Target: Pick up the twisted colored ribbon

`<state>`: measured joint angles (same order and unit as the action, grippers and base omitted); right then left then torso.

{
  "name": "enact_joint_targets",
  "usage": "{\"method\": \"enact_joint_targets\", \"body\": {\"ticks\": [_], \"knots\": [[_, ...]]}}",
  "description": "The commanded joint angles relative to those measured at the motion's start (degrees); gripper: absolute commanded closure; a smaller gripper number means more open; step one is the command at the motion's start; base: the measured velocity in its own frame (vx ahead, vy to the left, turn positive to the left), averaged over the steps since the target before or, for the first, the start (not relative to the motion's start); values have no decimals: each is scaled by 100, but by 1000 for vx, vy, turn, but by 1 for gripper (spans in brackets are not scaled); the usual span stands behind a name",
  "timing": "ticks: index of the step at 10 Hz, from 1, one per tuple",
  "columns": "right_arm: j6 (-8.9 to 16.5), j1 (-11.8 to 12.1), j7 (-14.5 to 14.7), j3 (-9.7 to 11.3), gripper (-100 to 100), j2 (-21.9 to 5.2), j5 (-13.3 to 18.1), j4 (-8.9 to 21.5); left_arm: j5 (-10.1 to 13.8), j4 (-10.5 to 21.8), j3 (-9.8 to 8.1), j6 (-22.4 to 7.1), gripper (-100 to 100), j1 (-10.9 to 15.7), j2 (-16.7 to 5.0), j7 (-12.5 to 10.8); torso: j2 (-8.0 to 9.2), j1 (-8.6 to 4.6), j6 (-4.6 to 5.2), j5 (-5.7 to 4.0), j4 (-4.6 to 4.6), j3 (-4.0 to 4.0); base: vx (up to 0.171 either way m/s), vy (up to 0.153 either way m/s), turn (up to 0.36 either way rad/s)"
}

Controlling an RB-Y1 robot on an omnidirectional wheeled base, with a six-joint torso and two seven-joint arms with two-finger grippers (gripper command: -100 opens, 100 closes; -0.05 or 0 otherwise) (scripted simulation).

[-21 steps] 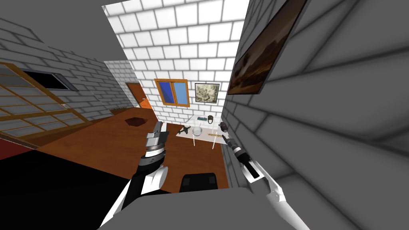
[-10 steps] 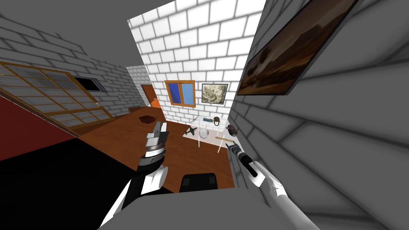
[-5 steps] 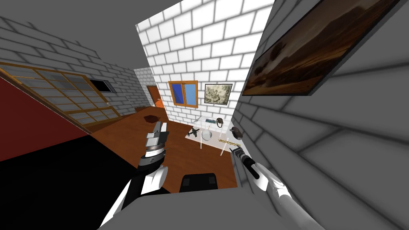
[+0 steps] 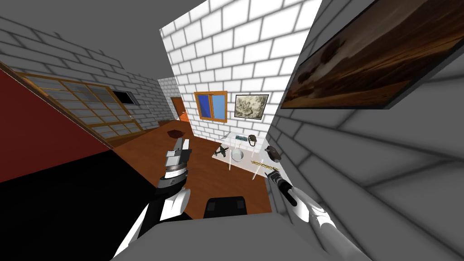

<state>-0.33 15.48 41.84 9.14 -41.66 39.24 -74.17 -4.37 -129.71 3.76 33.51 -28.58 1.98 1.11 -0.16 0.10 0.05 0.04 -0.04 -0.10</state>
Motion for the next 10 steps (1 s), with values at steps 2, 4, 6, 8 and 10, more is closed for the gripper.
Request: {"method": "enact_joint_targets", "body": {"ticks": [2, 4, 6, 8, 10], "knots": [[99, -102, 161, 84, -100, -63, 167, 367, 0, 0, 0, 0, 0, 0, 0, 0, -3, 1, -2, 1, 0, -1, 72, 26, 70], [205, -141, 285, 148, -100, -115, 305, 611, 0, 0, 0, 0, 0, 0, 0, 0, 5, -5, 0, 0, 1, 3, 54, 15, 33], [305, -178, 402, 208, -100, -160, 436, 859, 0, 0, 0, 0, 0, 0, 0, 0, -15, 2, -3, 1, -2, -8, 102, 34, 102], [487, -244, 614, 320, -100, -226, 672, 1204, 0, 0, 0, 0, 0, 0, 0, 0, -9, 1, -2, 1, -1, -5, 93, 31, 94], [637, -294, 793, 421, -100, -268, 871, 1631, 0, 0, 0, 0, 0, -1, 0, 0, -26, 7, -3, 2, -5, -14, 144, 44, 111]]}}
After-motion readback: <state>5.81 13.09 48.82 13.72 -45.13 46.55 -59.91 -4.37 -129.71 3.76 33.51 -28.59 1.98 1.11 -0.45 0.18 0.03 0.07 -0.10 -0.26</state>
